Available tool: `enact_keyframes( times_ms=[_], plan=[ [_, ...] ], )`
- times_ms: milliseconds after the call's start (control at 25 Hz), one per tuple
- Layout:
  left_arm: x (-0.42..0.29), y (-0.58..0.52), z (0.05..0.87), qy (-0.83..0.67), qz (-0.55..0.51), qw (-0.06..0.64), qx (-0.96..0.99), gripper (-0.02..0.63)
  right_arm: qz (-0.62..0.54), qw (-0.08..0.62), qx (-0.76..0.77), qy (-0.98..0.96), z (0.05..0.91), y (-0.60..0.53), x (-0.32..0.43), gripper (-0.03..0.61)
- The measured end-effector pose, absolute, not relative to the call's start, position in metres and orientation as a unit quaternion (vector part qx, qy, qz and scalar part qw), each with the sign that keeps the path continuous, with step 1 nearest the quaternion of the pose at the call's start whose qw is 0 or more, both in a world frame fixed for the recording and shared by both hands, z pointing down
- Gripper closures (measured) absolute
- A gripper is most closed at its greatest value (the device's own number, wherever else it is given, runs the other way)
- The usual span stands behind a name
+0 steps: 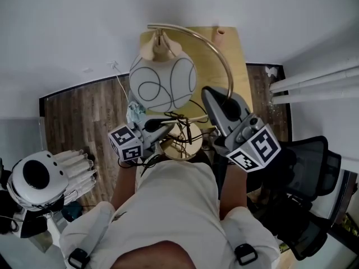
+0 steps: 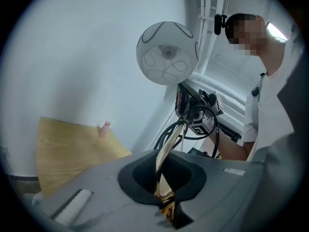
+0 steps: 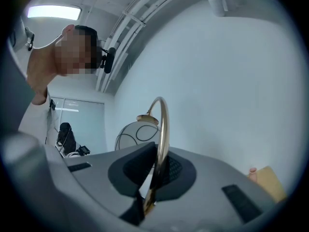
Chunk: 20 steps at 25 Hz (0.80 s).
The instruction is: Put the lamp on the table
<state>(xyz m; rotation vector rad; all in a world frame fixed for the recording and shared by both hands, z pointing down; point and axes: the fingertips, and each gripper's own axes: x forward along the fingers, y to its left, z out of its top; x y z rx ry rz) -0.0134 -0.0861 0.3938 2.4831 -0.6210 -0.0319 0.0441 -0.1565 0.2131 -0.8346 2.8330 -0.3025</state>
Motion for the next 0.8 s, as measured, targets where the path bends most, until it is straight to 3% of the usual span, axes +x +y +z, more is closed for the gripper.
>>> enact_keyframes(
  times_ms=[800],
  plan=[
    [0.018,-0.168,0.427,-0.258,-0.012,0.261,0.93,0.609,-0.111,0.088,-0.252,0.957,0.241,-0.228,0.073,0.577]
  ],
)
